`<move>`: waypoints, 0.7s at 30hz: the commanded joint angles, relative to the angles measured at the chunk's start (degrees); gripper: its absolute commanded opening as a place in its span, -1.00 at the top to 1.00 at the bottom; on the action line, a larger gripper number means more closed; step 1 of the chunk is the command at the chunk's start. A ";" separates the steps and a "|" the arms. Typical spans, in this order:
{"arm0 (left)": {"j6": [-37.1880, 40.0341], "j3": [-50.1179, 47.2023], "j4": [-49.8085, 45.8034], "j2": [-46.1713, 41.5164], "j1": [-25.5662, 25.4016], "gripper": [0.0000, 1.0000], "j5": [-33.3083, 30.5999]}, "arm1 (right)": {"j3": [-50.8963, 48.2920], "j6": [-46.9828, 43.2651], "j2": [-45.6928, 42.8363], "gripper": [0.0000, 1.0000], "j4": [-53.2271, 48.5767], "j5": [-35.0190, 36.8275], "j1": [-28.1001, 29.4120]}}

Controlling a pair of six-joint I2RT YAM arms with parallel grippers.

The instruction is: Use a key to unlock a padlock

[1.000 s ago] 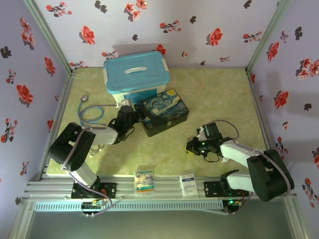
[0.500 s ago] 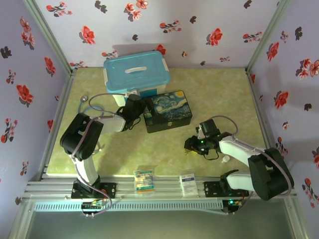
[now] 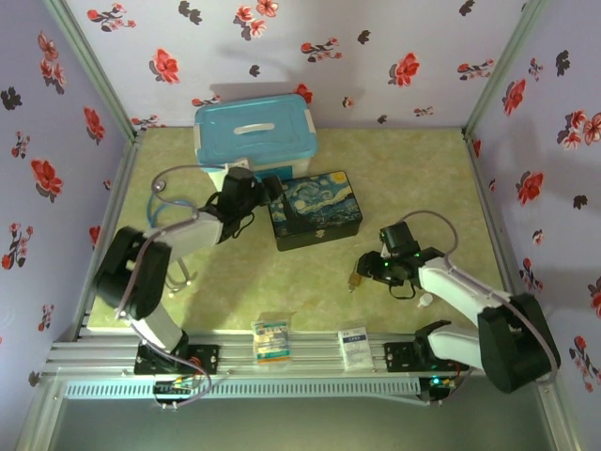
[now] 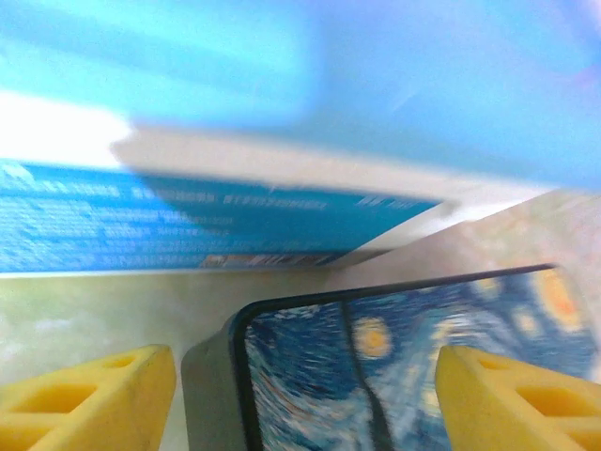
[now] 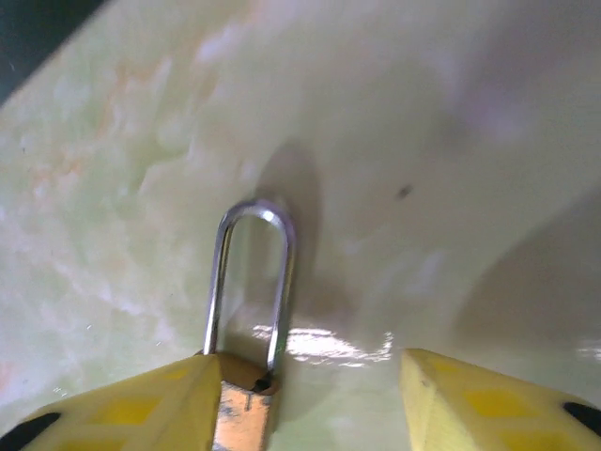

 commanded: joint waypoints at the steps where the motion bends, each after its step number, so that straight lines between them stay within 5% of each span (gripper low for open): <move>1: 4.39 -2.42 -3.23 -12.33 0.49 -0.50 -3.52 | 4.19 -2.75 -7.19 -0.31 -5.35 14.27 -0.28; 7: 8.29 -9.30 -15.21 -34.33 0.47 -0.55 -6.02 | 8.36 -7.45 -16.95 -0.98 -6.28 28.52 -0.90; 10: 17.40 -13.82 -20.06 -40.88 1.35 -0.66 -13.82 | 8.07 -12.04 -18.01 -0.99 -1.94 38.43 -1.65; 12: 23.89 -18.17 -19.40 -43.21 1.72 -0.99 -21.62 | 5.06 -16.28 -18.33 -0.99 4.95 43.71 -2.30; 13: 25.83 -19.87 -19.38 -44.26 2.51 -0.99 -25.08 | 2.53 -18.55 -18.40 -0.99 10.67 44.49 -3.28; 16: 30.99 -24.93 -17.02 -46.20 6.77 -0.99 -28.62 | -5.65 -24.01 -17.54 -0.99 27.51 42.59 -6.68; 21: 32.27 -36.25 2.46 -40.74 16.99 -0.99 -26.25 | -14.66 -24.61 -10.55 -0.99 47.71 40.73 -13.67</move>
